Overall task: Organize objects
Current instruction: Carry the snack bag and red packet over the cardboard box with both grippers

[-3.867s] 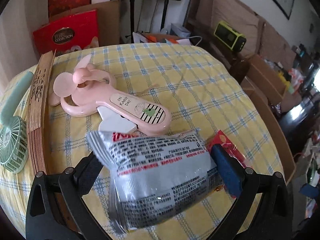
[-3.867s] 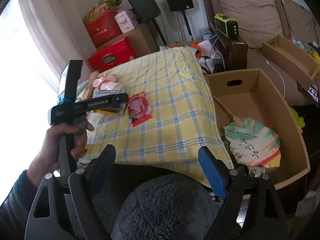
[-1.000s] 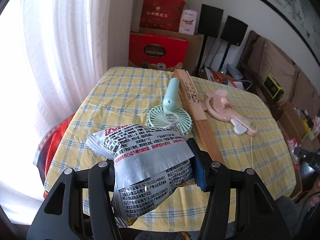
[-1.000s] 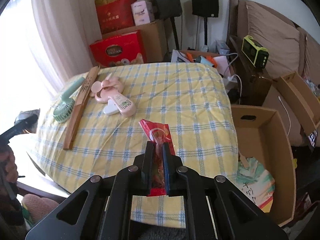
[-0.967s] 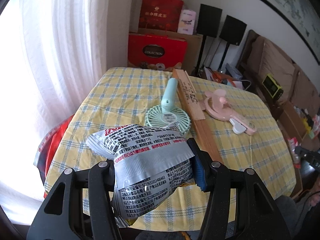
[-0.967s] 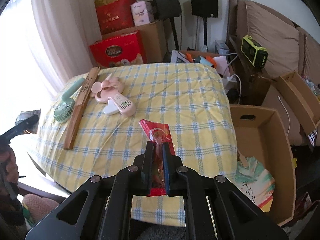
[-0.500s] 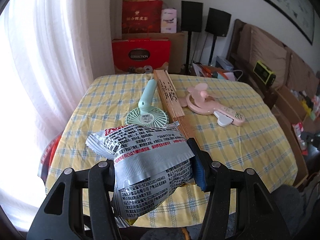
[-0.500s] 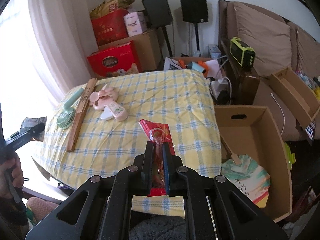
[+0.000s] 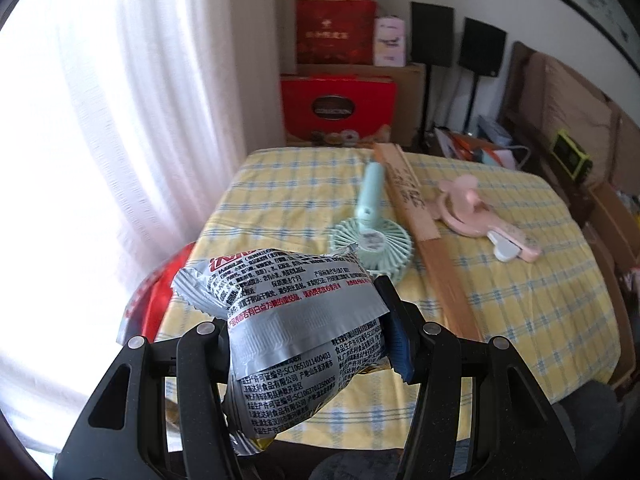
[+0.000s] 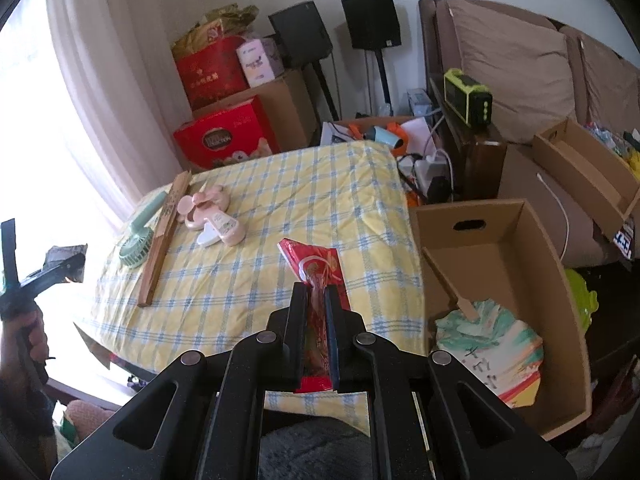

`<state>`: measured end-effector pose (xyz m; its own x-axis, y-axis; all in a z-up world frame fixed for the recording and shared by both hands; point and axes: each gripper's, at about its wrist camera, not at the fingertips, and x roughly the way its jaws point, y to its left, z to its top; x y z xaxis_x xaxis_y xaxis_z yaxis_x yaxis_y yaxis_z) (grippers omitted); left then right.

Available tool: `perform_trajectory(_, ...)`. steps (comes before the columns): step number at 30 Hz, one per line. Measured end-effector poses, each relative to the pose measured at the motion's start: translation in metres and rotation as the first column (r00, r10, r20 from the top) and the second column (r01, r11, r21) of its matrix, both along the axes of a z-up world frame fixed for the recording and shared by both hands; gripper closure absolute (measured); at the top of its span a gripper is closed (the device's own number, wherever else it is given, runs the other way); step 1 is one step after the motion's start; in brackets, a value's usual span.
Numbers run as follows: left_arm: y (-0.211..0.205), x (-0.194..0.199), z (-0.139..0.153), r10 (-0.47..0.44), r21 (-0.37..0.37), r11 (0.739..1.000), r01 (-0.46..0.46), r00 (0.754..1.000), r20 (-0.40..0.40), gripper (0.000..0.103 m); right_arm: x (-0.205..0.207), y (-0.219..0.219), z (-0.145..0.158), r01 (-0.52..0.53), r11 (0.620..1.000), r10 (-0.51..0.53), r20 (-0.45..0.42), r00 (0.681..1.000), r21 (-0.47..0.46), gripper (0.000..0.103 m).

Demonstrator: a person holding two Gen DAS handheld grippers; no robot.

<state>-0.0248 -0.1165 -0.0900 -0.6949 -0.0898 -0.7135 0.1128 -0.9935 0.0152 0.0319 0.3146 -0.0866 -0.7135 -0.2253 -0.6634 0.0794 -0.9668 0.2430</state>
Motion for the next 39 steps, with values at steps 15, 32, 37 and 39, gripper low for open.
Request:
perform_trajectory(15,0.056,0.002,0.028,-0.103,0.023,0.994,0.103,0.995,0.007,0.051,0.067,0.047,0.004,0.035,0.997,-0.031,-0.068,0.997,0.068,0.095)
perform_trajectory(32,0.227,-0.005,0.062,-0.341,0.091,0.936,0.34,0.94,-0.01,0.051,0.079,0.115,-0.01,0.135,0.991,-0.133,-0.094,0.987,0.014,0.099)
perform_trajectory(37,0.26,0.0,0.065,-0.395,0.088,0.915,0.394,0.918,-0.005,0.051,0.078,0.146,-0.027,0.185,0.981,-0.188,-0.044,0.981,-0.048,0.099)
perform_trajectory(39,0.27,0.003,0.065,-0.413,0.08,0.908,0.412,0.911,-0.003,0.051,0.08,0.16,-0.033,0.219,0.973,-0.221,-0.022,0.975,-0.071,0.099)
